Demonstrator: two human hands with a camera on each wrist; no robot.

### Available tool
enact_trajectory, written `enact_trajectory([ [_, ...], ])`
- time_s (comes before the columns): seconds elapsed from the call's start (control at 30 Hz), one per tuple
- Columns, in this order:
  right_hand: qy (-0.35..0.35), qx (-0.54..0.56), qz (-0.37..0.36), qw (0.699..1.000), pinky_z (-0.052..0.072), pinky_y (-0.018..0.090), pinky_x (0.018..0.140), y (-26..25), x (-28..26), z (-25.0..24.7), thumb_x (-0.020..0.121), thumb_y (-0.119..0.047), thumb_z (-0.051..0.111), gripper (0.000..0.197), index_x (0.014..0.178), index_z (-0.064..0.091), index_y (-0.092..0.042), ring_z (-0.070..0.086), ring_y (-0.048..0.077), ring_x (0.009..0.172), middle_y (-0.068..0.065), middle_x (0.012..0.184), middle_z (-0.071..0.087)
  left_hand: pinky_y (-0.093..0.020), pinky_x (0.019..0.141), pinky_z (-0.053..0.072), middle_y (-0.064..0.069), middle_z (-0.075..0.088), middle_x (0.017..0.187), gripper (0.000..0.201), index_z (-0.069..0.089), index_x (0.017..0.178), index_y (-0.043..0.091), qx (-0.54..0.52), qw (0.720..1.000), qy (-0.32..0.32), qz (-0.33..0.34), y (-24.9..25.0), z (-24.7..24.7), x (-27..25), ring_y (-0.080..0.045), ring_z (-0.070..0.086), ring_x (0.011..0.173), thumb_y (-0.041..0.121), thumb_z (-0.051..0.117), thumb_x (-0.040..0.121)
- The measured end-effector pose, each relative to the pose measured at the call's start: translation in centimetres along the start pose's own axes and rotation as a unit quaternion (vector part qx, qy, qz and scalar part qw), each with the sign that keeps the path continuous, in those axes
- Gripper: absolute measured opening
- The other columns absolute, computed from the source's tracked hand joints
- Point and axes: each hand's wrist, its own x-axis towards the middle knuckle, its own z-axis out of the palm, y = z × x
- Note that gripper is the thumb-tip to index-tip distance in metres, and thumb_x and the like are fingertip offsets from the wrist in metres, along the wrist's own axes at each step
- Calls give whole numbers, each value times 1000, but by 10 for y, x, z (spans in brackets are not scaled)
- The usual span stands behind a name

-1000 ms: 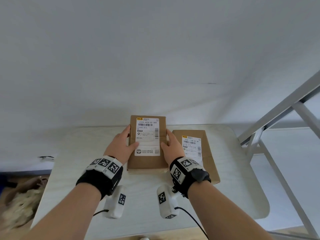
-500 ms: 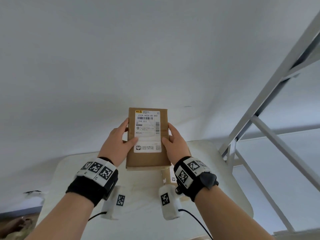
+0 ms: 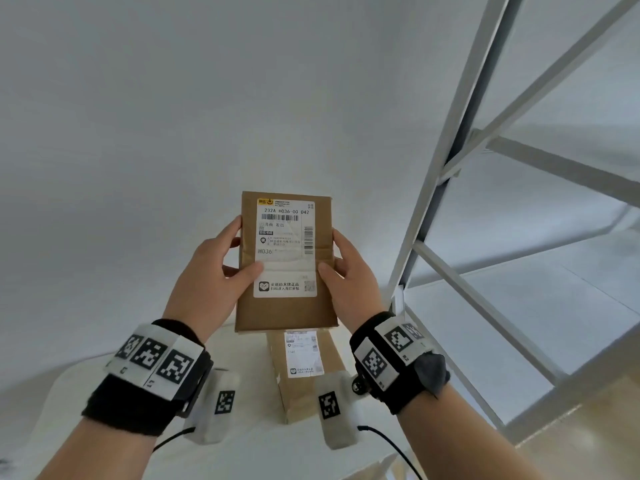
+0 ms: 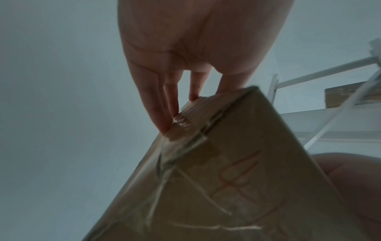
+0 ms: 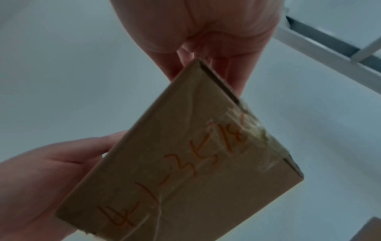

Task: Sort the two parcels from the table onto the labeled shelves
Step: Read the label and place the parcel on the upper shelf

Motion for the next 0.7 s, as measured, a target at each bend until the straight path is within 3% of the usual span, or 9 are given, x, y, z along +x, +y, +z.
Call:
enact_trajectory([
  [0.13,1,10,-31,999,57,39,87,-8,-31,-44,92,-17,43,51,134,36,-46,68,9,96,-12,108,71,-16,63,44,4,50,132,64,24,142,43,12,999,26,20,44,14,-30,-10,60,86,31,56,87],
  [0.2,0,15,-44,999,56,40,88,-11,-52,-69,92,-18,43,50,132,37,-47,67,9,100,-11,110,70,-13,61,43,5,50,130,65,24,142,43,14,999,33,29,68,23,-51,-6,60,83,33,56,87],
  [0.3,8,17,-60,998,56,42,87,-10,-91,-112,92,-20,44,51,129,37,-53,67,9,100,-12,110,71,-13,60,43,7,50,129,66,23,143,44,14,998,44,46,106,40,-91,-2,57,83,35,56,86],
  [0.47,9,27,-90,996,56,40,88,-5,-165,-194,93,-17,45,50,134,37,-45,67,10,102,-8,114,70,-14,62,43,13,51,126,67,25,139,51,-20,996,49,75,176,76,-164,1,58,86,37,58,83],
  [0.57,27,28,-108,993,55,39,91,-2,-207,-242,94,-13,45,51,131,39,-47,67,9,104,-7,115,70,-15,67,42,15,51,123,68,25,138,53,-40,993,46,100,216,98,-202,2,57,90,37,59,81],
  [0.7,57,28,-113,992,57,36,87,-1,-252,-301,93,-10,46,54,127,39,-52,69,7,95,-8,107,73,-27,73,52,17,51,120,70,24,137,56,-52,990,37,126,267,123,-238,1,58,92,43,59,77],
])
